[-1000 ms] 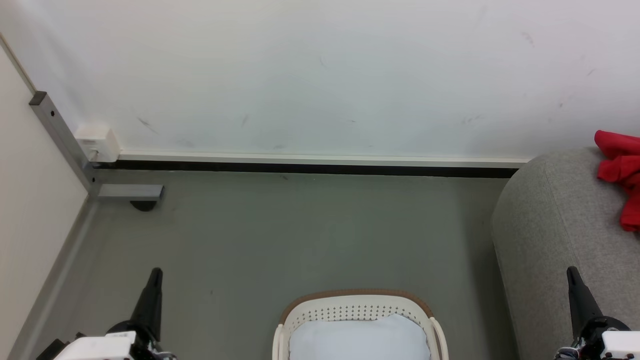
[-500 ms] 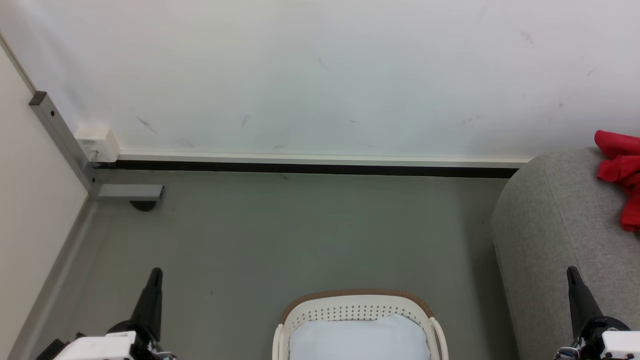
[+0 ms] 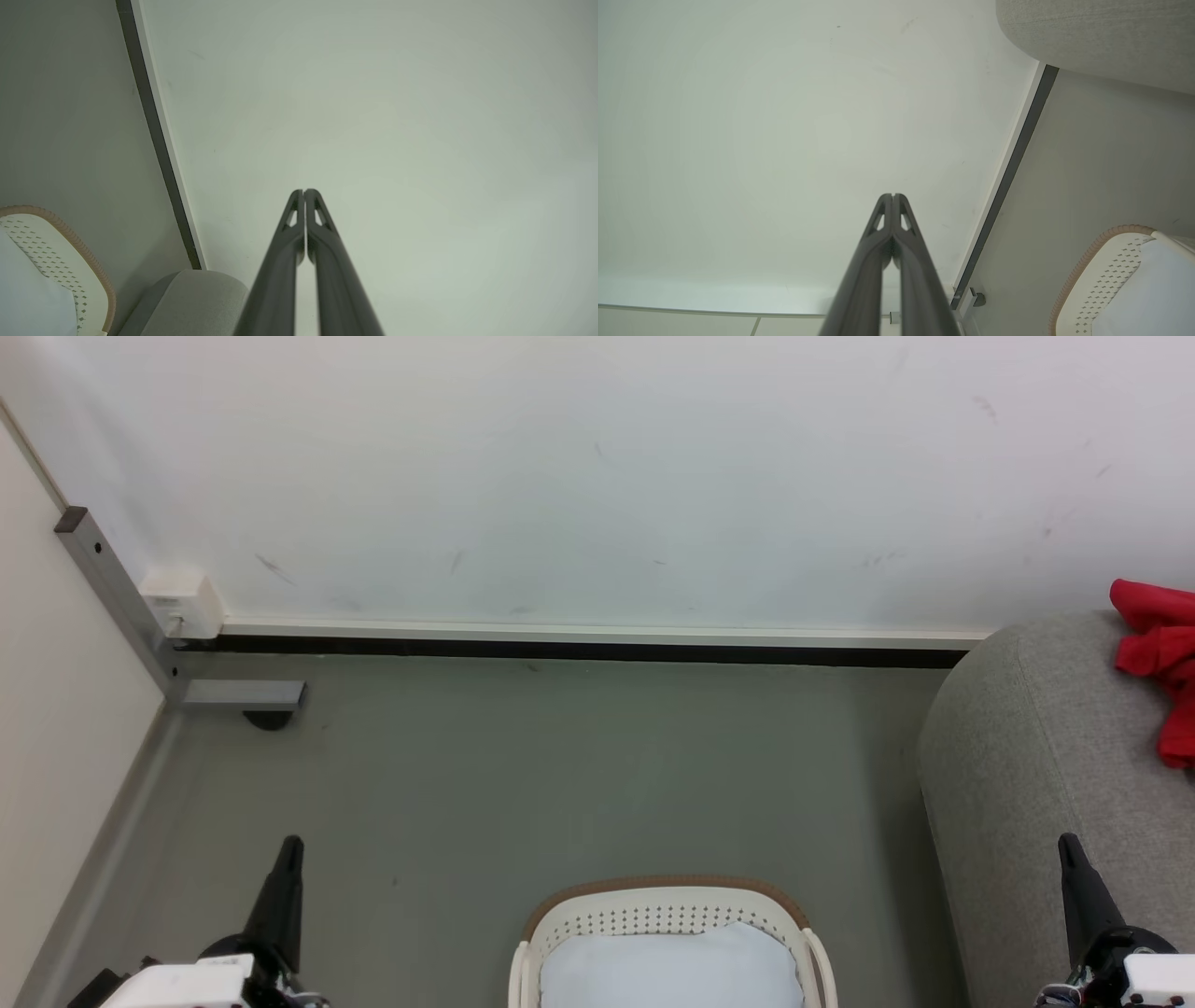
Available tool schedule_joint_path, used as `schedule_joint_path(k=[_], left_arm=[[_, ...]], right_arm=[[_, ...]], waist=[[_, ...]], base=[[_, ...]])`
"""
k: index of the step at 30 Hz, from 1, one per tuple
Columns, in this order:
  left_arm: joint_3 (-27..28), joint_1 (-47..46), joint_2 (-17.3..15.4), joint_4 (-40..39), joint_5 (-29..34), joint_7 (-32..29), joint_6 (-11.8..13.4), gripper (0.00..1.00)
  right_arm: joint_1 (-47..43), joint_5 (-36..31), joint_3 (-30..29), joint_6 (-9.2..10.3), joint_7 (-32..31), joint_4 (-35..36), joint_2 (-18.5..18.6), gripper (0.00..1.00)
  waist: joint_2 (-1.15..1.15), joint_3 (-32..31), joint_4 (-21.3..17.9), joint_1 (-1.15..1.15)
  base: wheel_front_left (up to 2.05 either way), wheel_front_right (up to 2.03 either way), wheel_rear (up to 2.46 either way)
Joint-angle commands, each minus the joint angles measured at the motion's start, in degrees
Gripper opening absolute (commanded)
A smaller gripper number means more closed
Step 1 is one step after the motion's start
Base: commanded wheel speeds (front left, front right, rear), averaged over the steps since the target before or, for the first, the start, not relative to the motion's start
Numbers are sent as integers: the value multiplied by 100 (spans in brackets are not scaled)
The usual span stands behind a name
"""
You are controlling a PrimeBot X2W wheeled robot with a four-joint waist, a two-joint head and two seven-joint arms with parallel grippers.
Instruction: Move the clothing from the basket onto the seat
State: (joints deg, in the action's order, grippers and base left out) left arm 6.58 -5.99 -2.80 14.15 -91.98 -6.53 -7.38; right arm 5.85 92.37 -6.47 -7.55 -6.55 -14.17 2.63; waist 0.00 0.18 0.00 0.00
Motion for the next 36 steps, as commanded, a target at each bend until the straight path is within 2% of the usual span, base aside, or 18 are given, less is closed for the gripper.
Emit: schedule_joint_path(k=[1, 36], left_arm=[[12, -49, -11, -20, -78, -22, -30, 0], [11, -49, -11, -20, -79, -21, -30, 0]], right_arm=[[72, 8, -21, 12, -18, 32, 46, 0], [72, 10, -20, 12, -17, 32, 46, 0]], waist=[[0, 0, 0, 0], [0, 0, 0, 0]], base=[[0, 0, 0], [0, 0, 0]])
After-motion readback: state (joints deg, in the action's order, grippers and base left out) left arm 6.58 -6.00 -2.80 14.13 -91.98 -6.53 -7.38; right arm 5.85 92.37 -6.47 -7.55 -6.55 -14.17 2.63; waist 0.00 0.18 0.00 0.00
